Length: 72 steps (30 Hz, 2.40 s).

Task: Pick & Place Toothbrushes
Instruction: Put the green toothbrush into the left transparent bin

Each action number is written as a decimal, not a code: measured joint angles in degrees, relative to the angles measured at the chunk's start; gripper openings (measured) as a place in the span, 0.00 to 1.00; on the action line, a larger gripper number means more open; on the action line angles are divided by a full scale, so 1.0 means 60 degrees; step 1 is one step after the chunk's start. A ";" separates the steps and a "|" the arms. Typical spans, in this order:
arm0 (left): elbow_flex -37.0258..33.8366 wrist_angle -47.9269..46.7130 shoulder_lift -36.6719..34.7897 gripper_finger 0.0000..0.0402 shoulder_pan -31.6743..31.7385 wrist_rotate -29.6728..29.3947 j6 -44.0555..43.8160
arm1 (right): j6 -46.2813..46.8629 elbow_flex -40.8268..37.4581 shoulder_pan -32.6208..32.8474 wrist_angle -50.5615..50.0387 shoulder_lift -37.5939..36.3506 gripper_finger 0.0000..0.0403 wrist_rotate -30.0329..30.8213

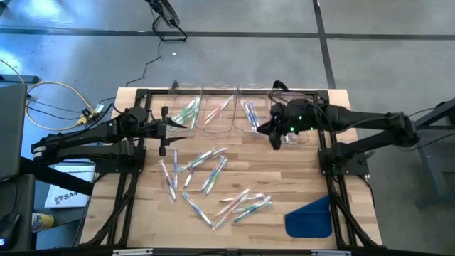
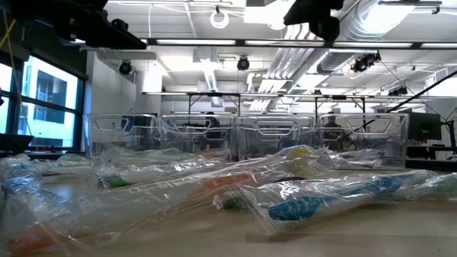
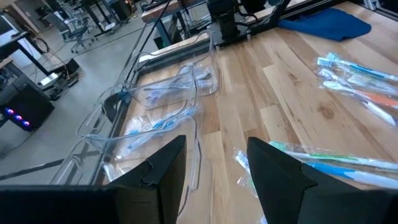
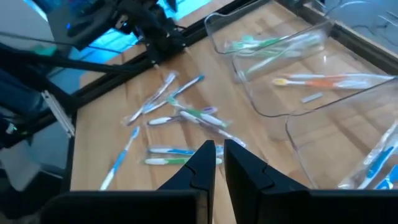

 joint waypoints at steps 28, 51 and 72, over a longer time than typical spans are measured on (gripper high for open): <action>0.0007 -0.2978 0.0488 0.41 -0.0004 0.0941 -0.0695 | -0.0013 0.0000 0.2493 0.0640 0.1949 0.07 0.4427; 0.0009 -0.0420 0.2515 0.41 0.0004 0.0852 -0.1712 | -0.0456 -0.0004 0.2464 0.0613 0.2119 0.07 0.4707; 0.0543 -0.2609 0.2266 0.41 -0.2980 -0.1725 -0.1745 | -0.0232 -0.0003 0.2464 0.1132 0.2116 0.07 0.4936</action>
